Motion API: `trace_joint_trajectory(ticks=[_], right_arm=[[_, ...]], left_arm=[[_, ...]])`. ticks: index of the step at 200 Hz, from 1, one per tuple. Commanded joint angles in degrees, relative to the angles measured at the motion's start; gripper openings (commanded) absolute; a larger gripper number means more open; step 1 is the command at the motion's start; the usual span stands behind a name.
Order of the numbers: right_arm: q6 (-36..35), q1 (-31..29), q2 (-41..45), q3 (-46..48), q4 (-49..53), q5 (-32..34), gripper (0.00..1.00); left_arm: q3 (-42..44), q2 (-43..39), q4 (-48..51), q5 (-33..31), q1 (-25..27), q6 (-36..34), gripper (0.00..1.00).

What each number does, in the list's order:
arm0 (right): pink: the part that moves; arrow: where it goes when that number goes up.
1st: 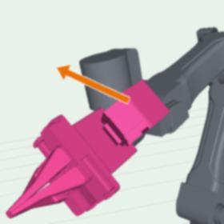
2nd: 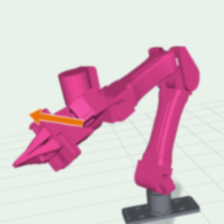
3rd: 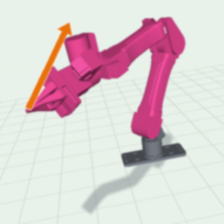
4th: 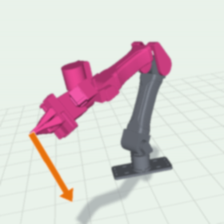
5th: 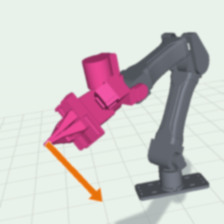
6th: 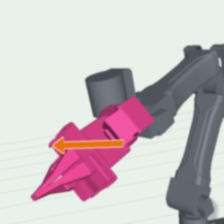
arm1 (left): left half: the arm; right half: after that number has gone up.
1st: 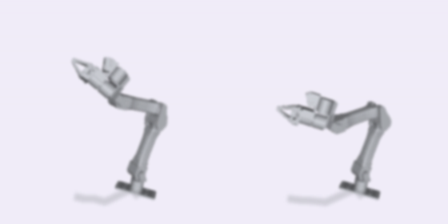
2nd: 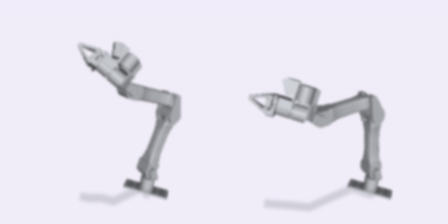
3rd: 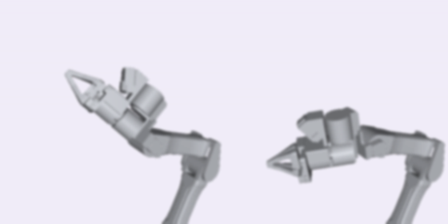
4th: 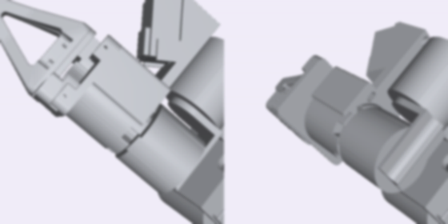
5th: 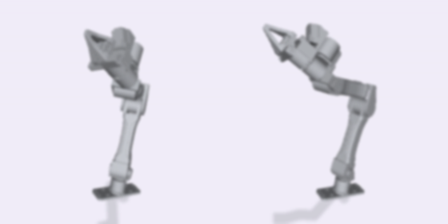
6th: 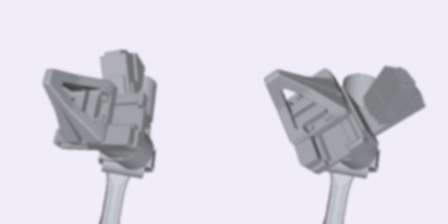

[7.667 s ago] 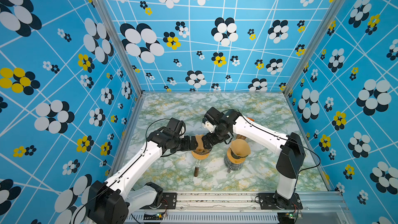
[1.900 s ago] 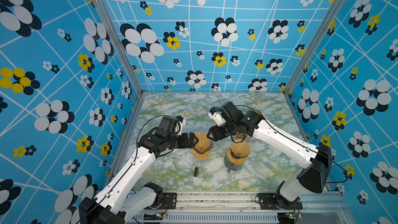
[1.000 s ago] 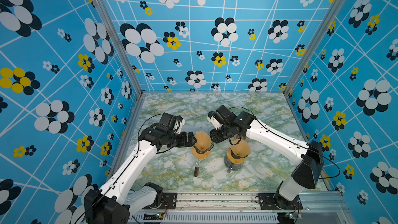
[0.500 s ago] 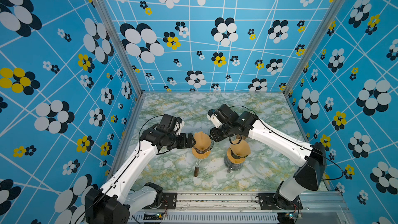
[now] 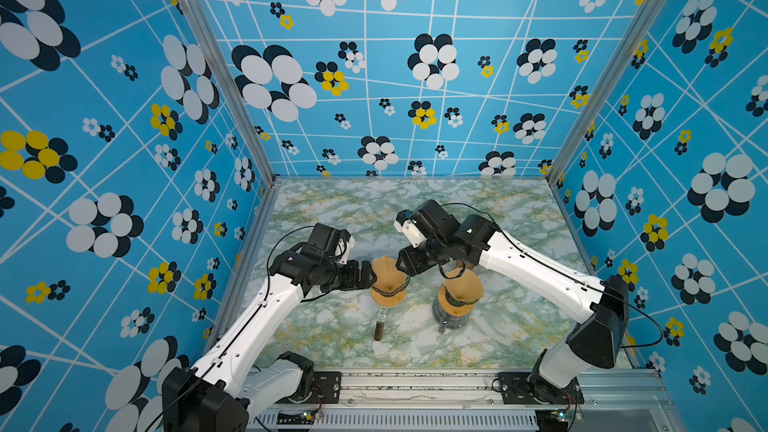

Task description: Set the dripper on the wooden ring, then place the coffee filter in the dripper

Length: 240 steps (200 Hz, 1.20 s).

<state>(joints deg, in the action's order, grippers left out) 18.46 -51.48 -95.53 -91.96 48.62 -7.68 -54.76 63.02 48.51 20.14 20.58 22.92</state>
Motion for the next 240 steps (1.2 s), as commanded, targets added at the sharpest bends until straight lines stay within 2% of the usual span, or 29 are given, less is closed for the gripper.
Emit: trace_joint_trajectory(ticks=[1,42,106,191,240], right_arm=[[-0.9,-0.6,-1.7,-1.6,2.7,3.0,0.50],[-0.9,-0.6,-1.9,-0.8,4.2,5.8,0.50],[-1.5,-1.1,-0.6,3.2,3.8,3.6,0.51],[-0.6,-1.2,1.1,2.7,1.4,3.9,0.50],[0.4,-0.6,4.5,3.6,-2.8,1.5,0.55]], left_arm=[[0.7,-1.2,0.9,-0.2,-0.5,0.4,0.99],[1.3,-1.3,0.8,-0.1,-0.5,0.4,0.99],[2.0,-1.9,0.5,0.5,-0.5,0.8,0.99],[0.9,-0.9,-0.2,1.2,-0.4,1.2,0.99],[0.5,-1.1,-0.5,1.9,-0.4,1.3,0.99]])
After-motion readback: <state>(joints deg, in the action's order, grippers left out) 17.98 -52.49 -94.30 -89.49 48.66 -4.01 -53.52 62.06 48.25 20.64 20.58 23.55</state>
